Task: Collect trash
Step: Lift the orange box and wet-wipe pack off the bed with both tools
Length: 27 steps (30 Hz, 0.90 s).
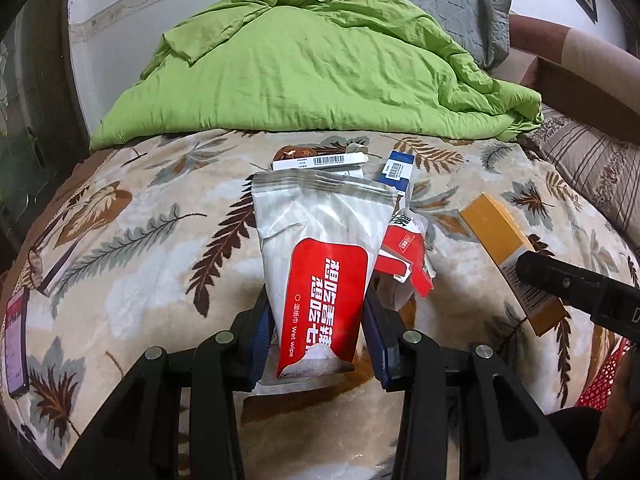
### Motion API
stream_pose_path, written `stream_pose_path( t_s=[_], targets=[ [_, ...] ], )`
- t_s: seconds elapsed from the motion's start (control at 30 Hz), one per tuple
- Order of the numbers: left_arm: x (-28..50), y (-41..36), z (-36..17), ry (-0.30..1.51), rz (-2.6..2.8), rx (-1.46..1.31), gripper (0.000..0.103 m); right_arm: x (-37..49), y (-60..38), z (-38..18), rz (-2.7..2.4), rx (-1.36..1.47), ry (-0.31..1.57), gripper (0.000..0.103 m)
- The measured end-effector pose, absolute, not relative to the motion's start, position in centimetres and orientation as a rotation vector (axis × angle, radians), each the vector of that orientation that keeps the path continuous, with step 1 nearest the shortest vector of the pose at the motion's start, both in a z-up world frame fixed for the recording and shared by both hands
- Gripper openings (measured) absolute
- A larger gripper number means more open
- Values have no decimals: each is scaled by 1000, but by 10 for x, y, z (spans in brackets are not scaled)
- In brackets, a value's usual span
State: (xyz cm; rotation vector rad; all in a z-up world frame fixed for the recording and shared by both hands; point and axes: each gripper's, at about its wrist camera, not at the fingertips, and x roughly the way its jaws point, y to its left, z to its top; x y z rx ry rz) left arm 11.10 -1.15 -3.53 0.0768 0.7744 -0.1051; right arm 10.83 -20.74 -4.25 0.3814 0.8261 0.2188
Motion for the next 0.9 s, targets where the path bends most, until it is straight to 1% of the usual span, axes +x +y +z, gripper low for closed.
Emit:
stream_pose_path(
  t_s=[0.9],
  targets=[
    [113,-12,-37,779,-106,75,40,108,-208,-42,219,384,825,55]
  ],
)
